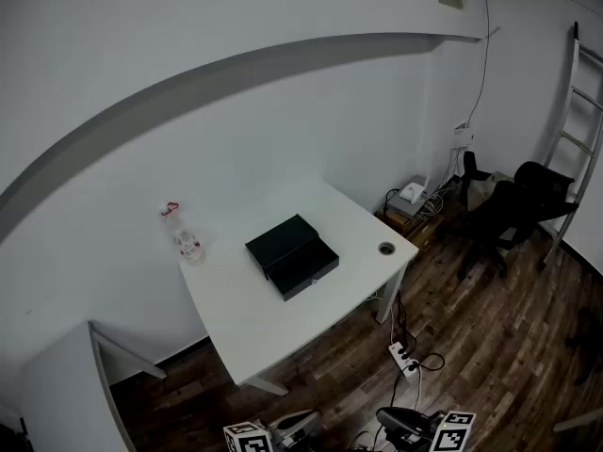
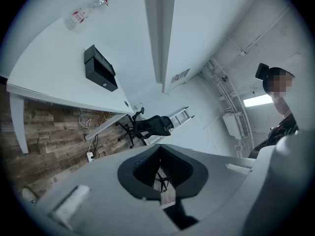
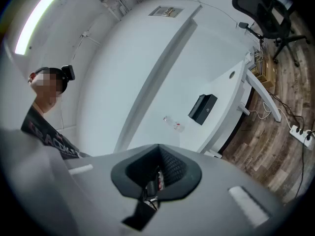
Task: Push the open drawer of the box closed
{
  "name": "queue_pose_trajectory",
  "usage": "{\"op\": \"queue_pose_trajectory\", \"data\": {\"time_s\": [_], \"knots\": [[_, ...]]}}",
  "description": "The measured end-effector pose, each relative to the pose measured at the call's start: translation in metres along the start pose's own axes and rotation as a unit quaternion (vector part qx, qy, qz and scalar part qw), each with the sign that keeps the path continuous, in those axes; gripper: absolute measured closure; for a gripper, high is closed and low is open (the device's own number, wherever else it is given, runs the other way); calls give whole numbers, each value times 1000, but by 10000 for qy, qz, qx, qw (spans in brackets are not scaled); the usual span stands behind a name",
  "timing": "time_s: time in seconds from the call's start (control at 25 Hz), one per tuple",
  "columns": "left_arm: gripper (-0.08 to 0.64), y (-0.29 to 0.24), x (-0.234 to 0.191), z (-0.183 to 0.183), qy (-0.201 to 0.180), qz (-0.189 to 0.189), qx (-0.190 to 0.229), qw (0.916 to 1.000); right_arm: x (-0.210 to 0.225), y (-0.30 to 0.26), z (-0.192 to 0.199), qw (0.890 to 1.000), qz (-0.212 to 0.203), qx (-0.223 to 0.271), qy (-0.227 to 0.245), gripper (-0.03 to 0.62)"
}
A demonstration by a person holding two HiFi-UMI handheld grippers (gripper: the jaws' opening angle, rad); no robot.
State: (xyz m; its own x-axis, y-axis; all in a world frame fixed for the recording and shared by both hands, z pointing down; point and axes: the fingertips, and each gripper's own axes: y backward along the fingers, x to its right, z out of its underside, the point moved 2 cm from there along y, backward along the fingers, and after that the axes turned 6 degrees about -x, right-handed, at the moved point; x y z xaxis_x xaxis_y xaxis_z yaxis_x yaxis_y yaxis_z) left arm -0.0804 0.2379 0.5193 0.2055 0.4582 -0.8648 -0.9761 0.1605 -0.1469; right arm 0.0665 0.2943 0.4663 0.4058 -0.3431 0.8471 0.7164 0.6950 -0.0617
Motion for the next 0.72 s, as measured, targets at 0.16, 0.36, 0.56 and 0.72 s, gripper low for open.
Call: {"op": "queue_pose_trajectory", "data": {"time_s": [0.16,0.36,0.56,0.72], "knots": [[555,-1,0,1,2,8,8,10000,13,7,5,10000,82,5,41,593],[555,-5,3,3,36,19,12,10000,19,13,6,9999,95,-2,66,592],[555,-10,4,5,41,15,-15,10000,17,17,3,10000,71,24,57,592],[555,-17,4,6,36,8,-14,10000,19,26,-4,9998,4,164,132,591]]}}
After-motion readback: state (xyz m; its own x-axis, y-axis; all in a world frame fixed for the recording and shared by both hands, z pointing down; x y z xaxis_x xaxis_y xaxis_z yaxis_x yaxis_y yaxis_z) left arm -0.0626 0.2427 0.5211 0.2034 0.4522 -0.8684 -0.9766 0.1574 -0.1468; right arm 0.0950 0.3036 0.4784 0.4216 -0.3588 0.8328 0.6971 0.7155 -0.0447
